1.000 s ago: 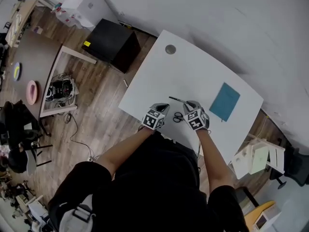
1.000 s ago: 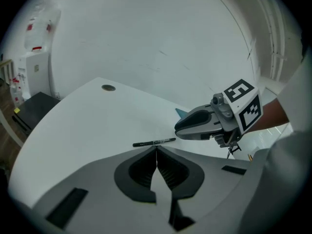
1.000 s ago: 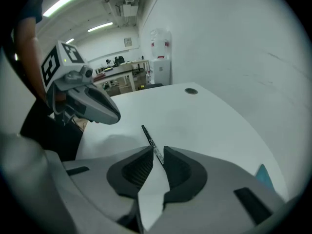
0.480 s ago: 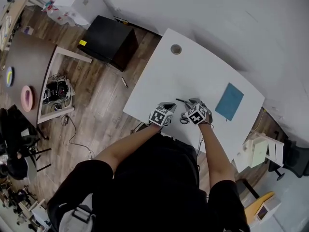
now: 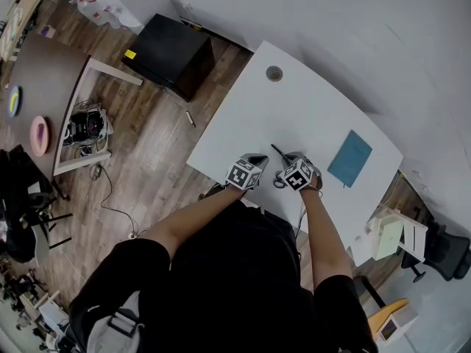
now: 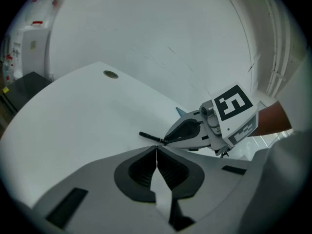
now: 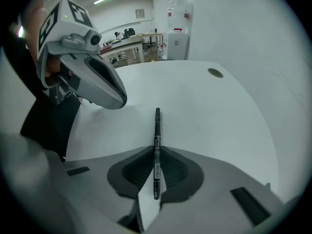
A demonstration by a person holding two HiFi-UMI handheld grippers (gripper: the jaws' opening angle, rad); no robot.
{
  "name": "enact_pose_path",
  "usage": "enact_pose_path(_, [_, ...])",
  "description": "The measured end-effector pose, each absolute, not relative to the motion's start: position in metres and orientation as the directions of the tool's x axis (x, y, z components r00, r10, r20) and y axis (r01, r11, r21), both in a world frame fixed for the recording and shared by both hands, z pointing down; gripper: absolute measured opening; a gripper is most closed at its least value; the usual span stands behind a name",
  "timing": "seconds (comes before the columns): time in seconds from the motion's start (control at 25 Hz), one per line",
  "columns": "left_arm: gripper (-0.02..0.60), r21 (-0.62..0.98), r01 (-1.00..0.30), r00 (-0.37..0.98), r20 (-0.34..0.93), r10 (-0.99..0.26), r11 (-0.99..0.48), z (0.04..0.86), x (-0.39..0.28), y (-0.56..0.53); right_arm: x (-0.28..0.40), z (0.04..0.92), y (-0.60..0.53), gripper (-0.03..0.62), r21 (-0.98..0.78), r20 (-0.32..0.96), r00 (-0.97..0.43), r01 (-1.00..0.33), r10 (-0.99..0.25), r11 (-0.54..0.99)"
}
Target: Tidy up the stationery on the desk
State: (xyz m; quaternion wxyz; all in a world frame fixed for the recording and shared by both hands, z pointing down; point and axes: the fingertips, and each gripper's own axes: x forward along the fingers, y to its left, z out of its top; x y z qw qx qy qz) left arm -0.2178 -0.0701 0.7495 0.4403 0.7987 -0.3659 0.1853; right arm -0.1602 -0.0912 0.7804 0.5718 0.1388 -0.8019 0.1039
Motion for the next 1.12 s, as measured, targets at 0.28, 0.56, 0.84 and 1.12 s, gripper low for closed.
enact_pose_path(0.28, [0.015, 0.519, -0.763, 0.646, 0.636, -0.423, -0.385, 0.738, -0.19, -0.069, -0.142, 0.751, -0.097, 0.06, -0.031, 0.898, -0.396, -0.493, -0.193, 0.869])
enact_pose_path(0.56, [0.015, 0.481, -0.757, 0.647, 0.648, -0.402, -0.443, 0.729, -0.132, -0.075, -0.076, 0.735, -0.099, 0.06, -0.079, 0.863, -0.419, -0.662, -0.281, 0.745])
enact_pose_path(0.84, [0.015, 0.507, -0.742, 0.663, 0.654, -0.365, -0.438, 0.727, -0.05, -0.081, 0.027, 0.732, -0.103, 0.06, -0.176, 0.829, -0.397, -0.854, -0.394, 0.49])
enact_pose_path(1.12, [0.015, 0.465, -0.737, 0.654, 0.672, -0.347, -0.489, 0.733, 0.018, -0.105, 0.105, 0.734, -0.108, 0.06, -0.229, 0.793, -0.391, -0.901, -0.466, 0.368])
